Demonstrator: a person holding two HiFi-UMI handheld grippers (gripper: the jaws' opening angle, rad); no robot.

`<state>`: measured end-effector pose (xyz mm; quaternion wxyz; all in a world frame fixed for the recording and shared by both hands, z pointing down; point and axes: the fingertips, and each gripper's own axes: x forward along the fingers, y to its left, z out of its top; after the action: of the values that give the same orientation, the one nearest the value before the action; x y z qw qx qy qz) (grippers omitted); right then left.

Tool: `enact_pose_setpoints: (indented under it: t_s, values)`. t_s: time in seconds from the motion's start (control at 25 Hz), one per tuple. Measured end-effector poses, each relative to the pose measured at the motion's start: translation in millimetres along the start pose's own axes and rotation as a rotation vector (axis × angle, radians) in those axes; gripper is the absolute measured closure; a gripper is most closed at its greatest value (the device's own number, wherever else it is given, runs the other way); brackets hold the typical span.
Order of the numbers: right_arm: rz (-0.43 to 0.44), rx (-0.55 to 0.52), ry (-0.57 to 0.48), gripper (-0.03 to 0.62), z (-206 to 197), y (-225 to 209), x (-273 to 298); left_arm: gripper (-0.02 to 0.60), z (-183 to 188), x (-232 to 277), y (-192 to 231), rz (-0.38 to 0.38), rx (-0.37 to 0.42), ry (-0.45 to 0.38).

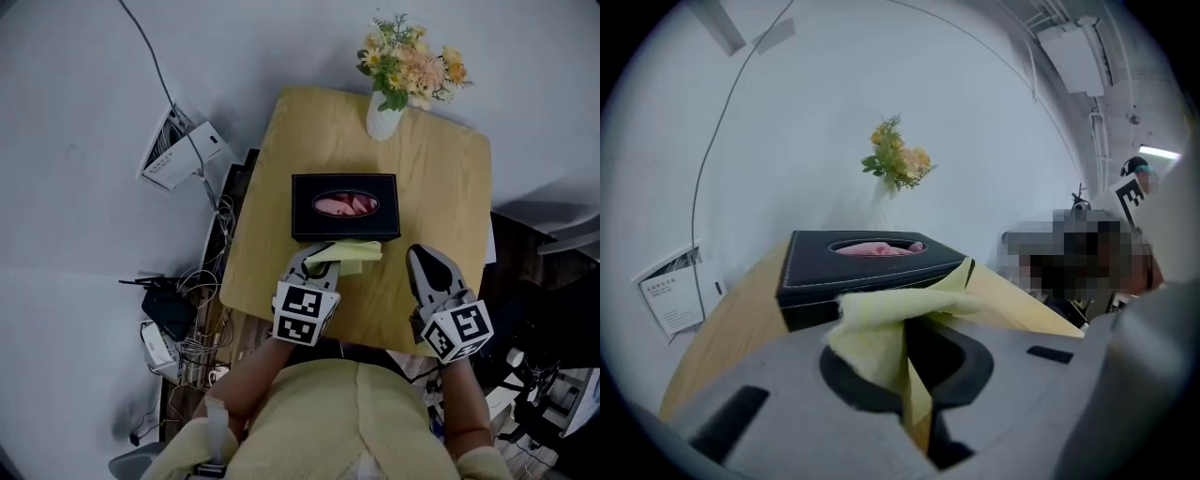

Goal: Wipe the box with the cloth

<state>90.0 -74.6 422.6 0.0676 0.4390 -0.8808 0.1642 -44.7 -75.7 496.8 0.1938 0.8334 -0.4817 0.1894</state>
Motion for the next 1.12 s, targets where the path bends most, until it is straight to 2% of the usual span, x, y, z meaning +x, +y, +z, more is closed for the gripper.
enact_pose_setpoints:
  t_s: [0.36, 0.8, 0.96, 1.12]
  values:
    - [0.095, -0.02, 0.023, 0.554, -2, 30, 27, 0.557, -4, -38, 55, 0.14, -0.085, -0.03]
    - [0.133, -0.04, 0.026, 0.554, 2, 44, 36, 0.557, -14, -81, 113, 0.281, -0.135, -0.044]
    - [0.124, -0.051, 0.027, 0.554, 4, 41, 34, 0.557, -9, -96, 119, 0.3, -0.133, -0.065]
    - [0.099, -0.056, 0.015, 0.554, 11, 32, 29, 0.557, 11, -116, 114, 0.291, -0.091, -0.118]
